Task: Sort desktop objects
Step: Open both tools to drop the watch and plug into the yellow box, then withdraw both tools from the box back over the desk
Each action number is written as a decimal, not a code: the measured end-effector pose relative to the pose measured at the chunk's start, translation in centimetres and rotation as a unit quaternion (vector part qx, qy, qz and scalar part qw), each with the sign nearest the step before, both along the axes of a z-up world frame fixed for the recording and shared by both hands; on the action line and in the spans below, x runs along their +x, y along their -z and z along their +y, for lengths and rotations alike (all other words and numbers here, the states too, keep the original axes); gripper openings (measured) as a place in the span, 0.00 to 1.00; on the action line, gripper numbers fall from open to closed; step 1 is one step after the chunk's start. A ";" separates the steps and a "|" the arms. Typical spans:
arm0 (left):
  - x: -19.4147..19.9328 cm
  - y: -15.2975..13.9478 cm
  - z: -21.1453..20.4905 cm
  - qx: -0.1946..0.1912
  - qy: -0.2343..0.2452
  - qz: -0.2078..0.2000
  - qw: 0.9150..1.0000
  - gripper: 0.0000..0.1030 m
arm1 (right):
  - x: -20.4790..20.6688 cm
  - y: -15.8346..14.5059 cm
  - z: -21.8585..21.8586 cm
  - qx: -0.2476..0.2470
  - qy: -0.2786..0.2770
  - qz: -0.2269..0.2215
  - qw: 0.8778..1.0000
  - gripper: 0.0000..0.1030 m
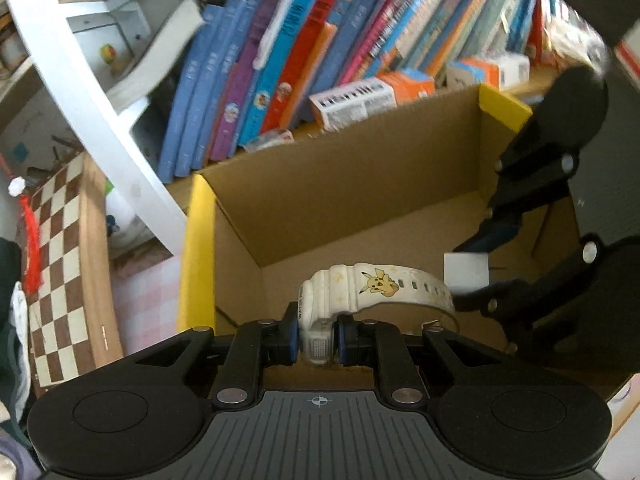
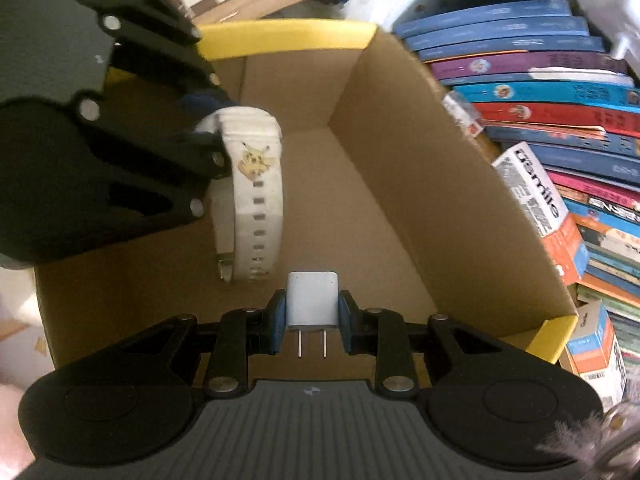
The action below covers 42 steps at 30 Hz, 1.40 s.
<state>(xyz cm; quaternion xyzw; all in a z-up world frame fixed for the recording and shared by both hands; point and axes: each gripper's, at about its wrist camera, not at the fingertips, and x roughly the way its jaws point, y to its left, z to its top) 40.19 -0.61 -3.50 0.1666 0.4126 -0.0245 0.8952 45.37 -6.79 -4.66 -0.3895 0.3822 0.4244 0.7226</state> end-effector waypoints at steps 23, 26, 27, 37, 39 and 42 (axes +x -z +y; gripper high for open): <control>-1.7 -1.9 -0.7 0.035 0.013 -0.029 0.999 0.49 | -0.2 -1.2 -0.9 0.036 0.026 0.009 0.999 0.53; -2.3 -2.7 -0.7 0.036 0.009 -0.046 0.998 0.58 | -0.6 -2.4 -1.4 0.058 0.036 -0.002 0.998 0.58; -2.5 -3.0 -0.7 0.035 0.007 -0.050 0.998 0.61 | -0.6 -2.8 -1.6 0.066 0.040 -0.005 0.997 0.61; -5.9 -6.3 -0.1 0.035 -0.003 -0.114 0.993 0.78 | -3.0 -6.8 -3.7 0.123 0.085 -0.039 0.988 0.70; -6.8 -7.0 0.1 0.032 -0.005 -0.126 0.991 0.80 | -3.8 -7.6 -4.1 0.133 0.093 -0.048 0.986 0.72; -8.4 -8.0 0.5 0.023 -0.008 -0.143 0.989 0.80 | -5.2 -8.8 -4.9 0.149 0.110 -0.059 0.981 0.74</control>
